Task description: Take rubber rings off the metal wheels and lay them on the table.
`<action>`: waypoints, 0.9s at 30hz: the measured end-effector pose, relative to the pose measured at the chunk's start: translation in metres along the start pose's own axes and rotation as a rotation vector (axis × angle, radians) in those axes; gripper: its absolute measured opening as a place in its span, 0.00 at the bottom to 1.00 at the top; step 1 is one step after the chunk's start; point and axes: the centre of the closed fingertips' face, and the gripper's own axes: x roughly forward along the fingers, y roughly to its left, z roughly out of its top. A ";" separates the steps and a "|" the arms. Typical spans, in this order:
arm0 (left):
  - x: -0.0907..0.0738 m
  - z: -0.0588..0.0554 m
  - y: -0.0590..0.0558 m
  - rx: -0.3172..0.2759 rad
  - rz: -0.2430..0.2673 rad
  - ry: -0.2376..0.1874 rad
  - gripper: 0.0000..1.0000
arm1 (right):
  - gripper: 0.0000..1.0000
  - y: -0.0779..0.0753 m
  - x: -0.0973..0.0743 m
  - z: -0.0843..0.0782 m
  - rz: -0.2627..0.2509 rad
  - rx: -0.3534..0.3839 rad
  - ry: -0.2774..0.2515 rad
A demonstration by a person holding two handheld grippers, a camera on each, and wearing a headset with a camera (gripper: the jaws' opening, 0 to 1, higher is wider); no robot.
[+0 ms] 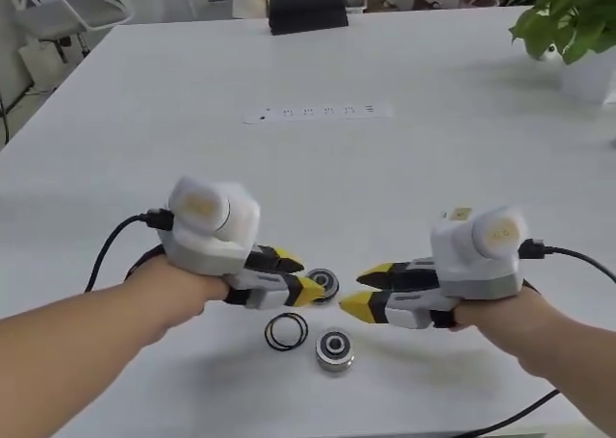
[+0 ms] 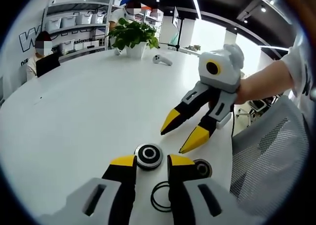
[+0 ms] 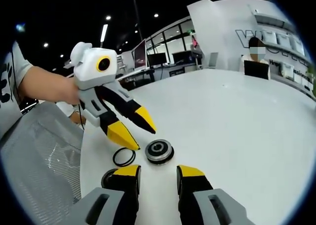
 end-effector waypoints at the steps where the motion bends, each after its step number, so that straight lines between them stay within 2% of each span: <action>1: 0.001 -0.001 0.000 0.003 -0.001 0.004 0.20 | 0.27 0.000 0.000 0.000 0.000 0.002 -0.003; 9: 0.006 0.000 0.001 0.026 0.005 0.018 0.14 | 0.27 -0.001 -0.001 -0.001 -0.001 -0.004 0.003; 18: 0.013 -0.004 0.000 0.062 0.009 0.045 0.12 | 0.27 -0.002 -0.002 -0.005 -0.005 -0.009 0.013; 23: 0.013 -0.002 0.002 0.077 0.026 0.040 0.09 | 0.27 -0.003 -0.003 -0.005 -0.009 -0.007 0.014; 27: 0.014 -0.002 0.003 0.144 0.046 0.056 0.08 | 0.27 -0.004 -0.002 -0.005 -0.010 -0.006 0.012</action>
